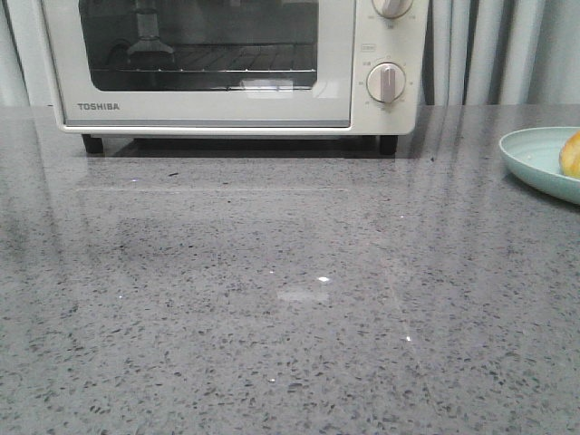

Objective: Put bread in oven
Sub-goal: 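Hook the oven door handle with the left gripper and pull it down open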

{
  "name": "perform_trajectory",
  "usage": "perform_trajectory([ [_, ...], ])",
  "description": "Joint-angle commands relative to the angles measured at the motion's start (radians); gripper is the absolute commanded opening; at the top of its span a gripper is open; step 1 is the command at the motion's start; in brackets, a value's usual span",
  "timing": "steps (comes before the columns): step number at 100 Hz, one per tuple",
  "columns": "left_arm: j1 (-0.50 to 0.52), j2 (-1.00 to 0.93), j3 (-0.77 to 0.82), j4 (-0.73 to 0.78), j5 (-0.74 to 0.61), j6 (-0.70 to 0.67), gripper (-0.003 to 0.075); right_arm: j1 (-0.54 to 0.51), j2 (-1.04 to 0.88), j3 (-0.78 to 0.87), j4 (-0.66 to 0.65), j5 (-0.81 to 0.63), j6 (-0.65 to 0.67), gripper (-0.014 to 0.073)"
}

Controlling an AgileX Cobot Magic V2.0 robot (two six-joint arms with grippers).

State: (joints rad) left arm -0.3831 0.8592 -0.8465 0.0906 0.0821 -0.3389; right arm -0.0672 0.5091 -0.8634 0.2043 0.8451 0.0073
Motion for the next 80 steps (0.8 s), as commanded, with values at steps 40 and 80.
perform_trajectory([
  [40,-0.027,0.393,-0.303,0.007,-0.104,-0.005,-0.0021,-0.002,0.019,-0.043,0.002,-0.051,-0.013,-0.0053],
  [80,-0.049,0.541,-0.36,0.049,-0.164,-0.003,-0.0021,-0.002,0.019,-0.043,0.002,-0.069,-0.013,-0.0053],
])
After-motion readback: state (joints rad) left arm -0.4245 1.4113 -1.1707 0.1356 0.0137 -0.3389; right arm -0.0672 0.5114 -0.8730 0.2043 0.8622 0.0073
